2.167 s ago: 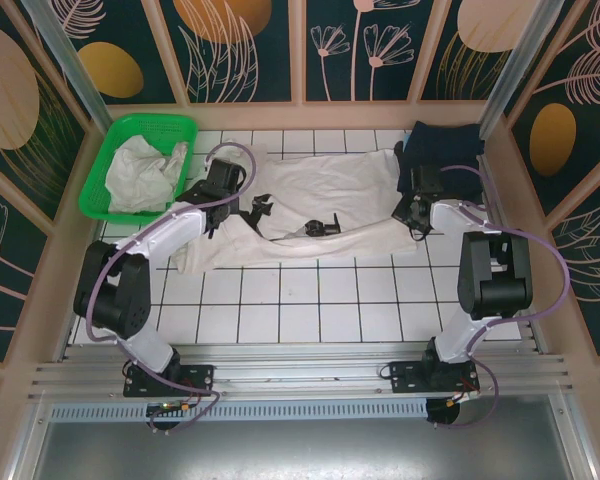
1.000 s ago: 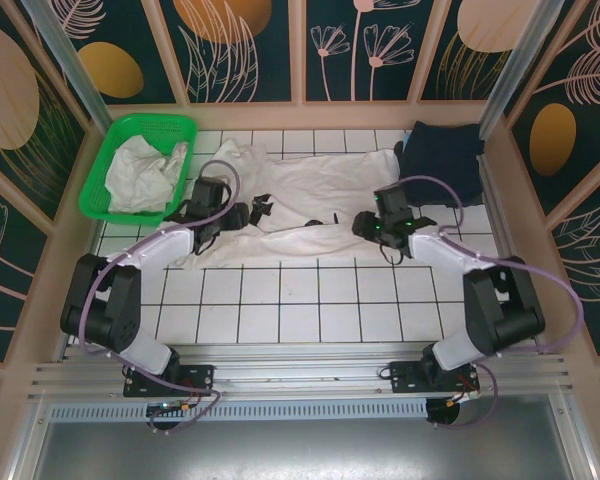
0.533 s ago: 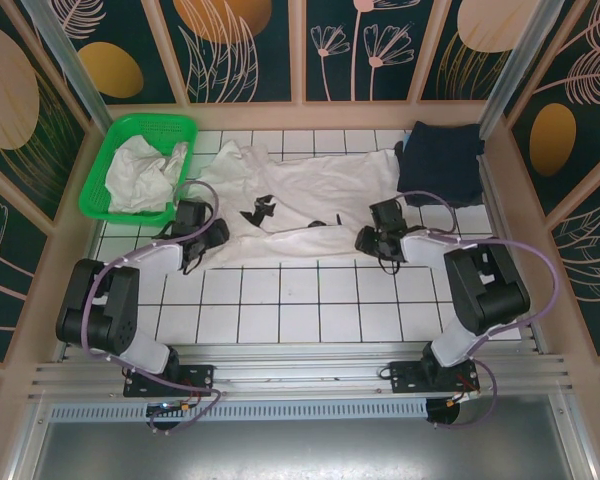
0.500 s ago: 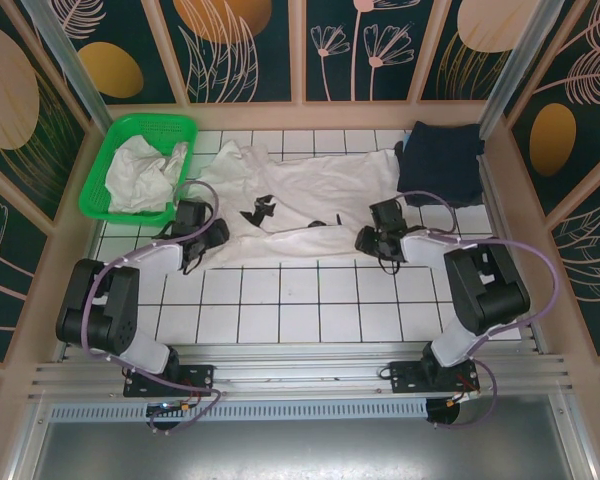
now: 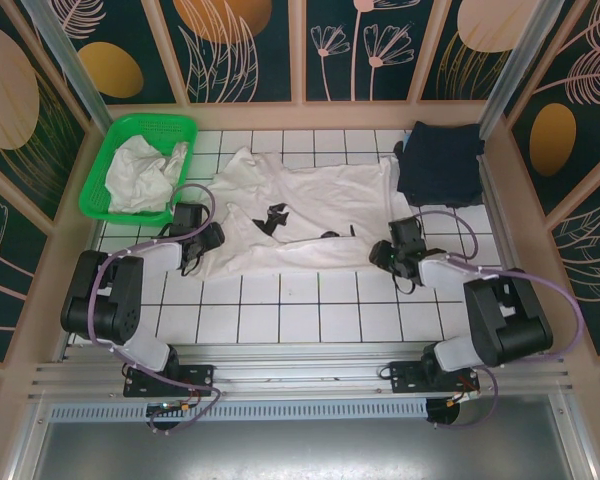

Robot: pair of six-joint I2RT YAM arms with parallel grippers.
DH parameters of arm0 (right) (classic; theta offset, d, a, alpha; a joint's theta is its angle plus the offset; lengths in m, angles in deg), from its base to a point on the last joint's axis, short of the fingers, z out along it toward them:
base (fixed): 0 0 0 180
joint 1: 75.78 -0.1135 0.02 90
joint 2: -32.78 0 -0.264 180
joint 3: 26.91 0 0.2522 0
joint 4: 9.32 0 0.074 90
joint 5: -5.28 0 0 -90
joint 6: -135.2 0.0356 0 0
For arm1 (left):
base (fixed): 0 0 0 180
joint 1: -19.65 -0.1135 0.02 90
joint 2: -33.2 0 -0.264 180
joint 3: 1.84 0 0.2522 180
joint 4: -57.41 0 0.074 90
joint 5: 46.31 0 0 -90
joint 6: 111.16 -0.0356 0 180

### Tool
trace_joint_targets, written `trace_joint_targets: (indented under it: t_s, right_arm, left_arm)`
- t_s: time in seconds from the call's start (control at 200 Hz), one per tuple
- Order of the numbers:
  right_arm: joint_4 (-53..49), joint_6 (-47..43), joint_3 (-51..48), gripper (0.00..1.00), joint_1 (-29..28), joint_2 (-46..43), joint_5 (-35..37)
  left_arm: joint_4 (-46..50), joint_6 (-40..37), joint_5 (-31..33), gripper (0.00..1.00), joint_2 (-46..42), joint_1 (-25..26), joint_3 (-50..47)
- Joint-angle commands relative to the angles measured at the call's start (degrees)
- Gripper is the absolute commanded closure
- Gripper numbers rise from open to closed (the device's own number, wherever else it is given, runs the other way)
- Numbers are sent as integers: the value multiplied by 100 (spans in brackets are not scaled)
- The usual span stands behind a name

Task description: Fold and stack the t-shirts

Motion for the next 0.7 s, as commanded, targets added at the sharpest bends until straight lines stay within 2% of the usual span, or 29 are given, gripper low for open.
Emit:
trace_joint_targets:
  t_s: [0.0, 0.07, 0.185, 0.275, 0.375, 0.525, 0.696]
  right_arm:
    - [-809, 238, -327, 58, -39, -664, 155]
    - [-748, 265, -413, 58, -26, -1079, 145]
    - [-757, 227, -274, 57, -13, -1269, 154]
    - [-731, 151, -150, 57, -15, -1158, 181]
    - [-703, 78, -17, 57, -4, -948, 200]
    - [-334, 100, -35, 56, -13, -674, -34]
    - [-264, 78, 30, 56, -14, -396, 5]
  left_arm:
    - [290, -105, -73, 54, 71, -18, 351]
    - [134, -2, -99, 51, -111, 180, 352]
    - [317, 77, 367, 47, -488, 724, 458]
    - [247, 206, 65, 50, -680, 1007, 347]
    - [186, 412, 12, 48, -794, 1406, 50]
    - [-269, 760, -180, 42, -976, 1524, -493]
    - [-364, 758, -359, 47, -558, 1740, -203]
